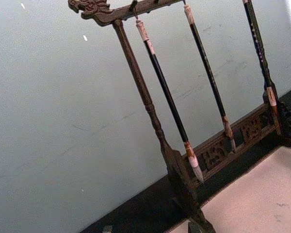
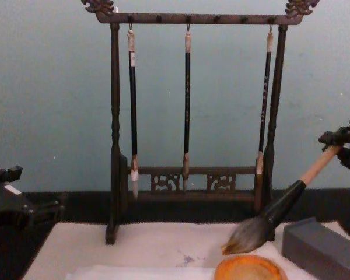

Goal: Pick up the brush from the inkstone, write on the paper, then place the brush back to its original position.

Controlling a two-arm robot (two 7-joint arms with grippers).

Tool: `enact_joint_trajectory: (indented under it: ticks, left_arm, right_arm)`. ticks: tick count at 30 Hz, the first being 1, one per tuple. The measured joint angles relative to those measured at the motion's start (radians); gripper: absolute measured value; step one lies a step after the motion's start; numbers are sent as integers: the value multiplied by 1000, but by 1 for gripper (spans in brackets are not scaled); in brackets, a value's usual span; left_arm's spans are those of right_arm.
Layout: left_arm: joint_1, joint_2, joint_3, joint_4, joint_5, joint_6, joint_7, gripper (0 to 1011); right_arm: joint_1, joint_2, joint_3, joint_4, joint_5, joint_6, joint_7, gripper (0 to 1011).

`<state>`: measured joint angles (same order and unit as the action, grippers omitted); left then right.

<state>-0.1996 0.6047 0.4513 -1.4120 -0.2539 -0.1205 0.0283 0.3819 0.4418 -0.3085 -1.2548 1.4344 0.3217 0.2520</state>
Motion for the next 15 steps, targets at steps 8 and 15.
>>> enact_joint_trajectory:
  ticks: [8,15]
  left_arm:
    - [0,0,0,0,0,0,0,1009]
    - [0,0,0,0,0,0,0,1010]
  right_arm:
    - [16,32,-76,-101,-117,-63,-56,163]
    - [57,65,-177,-200,-286,-102,-105,163]
